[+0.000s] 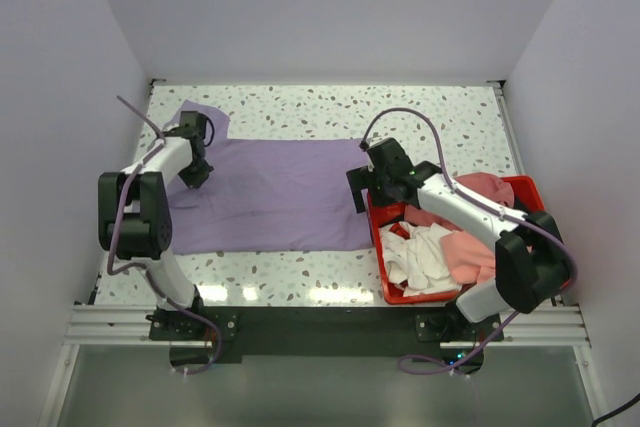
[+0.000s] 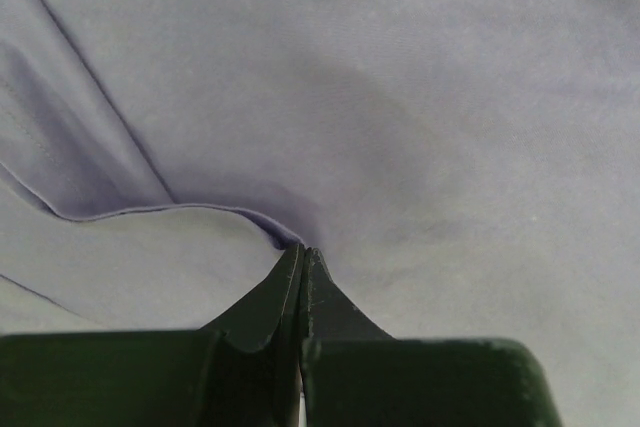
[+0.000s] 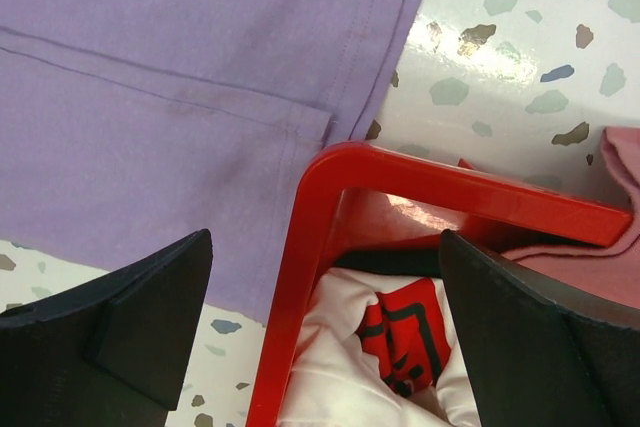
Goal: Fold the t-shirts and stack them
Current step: Fold the tshirt
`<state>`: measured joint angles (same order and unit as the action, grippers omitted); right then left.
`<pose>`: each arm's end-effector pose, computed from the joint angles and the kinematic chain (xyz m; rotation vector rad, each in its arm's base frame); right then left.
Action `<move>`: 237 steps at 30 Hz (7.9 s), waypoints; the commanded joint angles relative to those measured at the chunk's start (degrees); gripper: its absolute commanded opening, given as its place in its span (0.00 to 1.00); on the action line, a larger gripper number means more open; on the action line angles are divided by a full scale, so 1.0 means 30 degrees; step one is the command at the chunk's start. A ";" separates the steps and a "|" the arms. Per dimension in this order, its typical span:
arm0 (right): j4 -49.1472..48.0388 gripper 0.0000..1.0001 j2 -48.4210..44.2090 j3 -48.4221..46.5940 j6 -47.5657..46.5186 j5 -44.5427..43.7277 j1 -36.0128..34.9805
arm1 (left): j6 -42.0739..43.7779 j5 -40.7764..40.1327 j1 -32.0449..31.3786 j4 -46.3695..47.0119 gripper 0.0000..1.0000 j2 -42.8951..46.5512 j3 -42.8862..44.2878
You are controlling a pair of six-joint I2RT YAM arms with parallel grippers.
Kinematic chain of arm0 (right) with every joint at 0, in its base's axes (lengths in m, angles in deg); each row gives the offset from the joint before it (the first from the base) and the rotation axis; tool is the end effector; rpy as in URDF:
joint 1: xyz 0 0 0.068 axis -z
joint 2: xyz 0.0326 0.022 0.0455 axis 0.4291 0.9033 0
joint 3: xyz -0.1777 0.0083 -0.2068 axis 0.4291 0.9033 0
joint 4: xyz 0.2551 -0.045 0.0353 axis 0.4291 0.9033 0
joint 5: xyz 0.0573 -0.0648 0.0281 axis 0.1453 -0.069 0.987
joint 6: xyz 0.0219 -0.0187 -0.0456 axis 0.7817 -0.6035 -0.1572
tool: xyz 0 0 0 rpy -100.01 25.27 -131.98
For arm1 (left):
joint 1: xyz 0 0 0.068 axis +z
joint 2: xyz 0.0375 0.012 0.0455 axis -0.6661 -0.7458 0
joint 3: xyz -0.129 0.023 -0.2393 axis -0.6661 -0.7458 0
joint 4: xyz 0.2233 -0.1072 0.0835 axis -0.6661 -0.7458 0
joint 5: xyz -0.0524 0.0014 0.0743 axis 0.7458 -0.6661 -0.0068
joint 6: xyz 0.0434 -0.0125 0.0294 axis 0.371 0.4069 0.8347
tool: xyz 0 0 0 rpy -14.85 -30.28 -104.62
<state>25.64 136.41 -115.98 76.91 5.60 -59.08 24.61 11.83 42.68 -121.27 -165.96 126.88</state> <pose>0.2559 0.1656 0.2324 -0.3786 2.5097 0.1915 0.3426 0.0186 0.1864 -1.0694 2.4588 0.3166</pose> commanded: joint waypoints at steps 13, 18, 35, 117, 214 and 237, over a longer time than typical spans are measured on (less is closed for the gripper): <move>0.0033 0.99 0.0051 -0.0451 -0.0169 -0.0264 0.0178 | 0.0713 -0.2620 -0.2002 -0.1564 0.00 -0.2152 0.2364; 0.0004 0.99 0.0109 -0.0422 -0.0169 -0.0206 0.0149 | 0.0858 -0.3089 -0.2587 -0.1417 0.02 -0.2035 0.2509; 0.0150 0.99 -0.0183 -0.0510 -0.0081 0.0058 0.0150 | 0.1122 -0.2944 -0.3114 -0.1273 0.47 -0.1101 0.2511; 0.3372 0.99 0.4913 -0.9558 0.2441 -0.3077 -0.5775 | -0.3599 -0.0159 0.1866 0.1601 1.00 0.8285 -0.2889; 0.0064 0.15 1.4086 -1.3988 0.6131 -0.6067 0.1820 | 0.2412 -0.1448 0.2276 0.2481 0.00 0.0804 0.3742; -0.1725 0.00 0.6850 -0.7339 0.4460 -0.6416 -0.0524 | -0.0690 -0.3467 0.2305 0.0314 0.00 0.9974 -0.2498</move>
<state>22.06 160.06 -140.33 90.60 -12.30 -59.80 26.03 5.25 49.56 -118.54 -139.60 121.15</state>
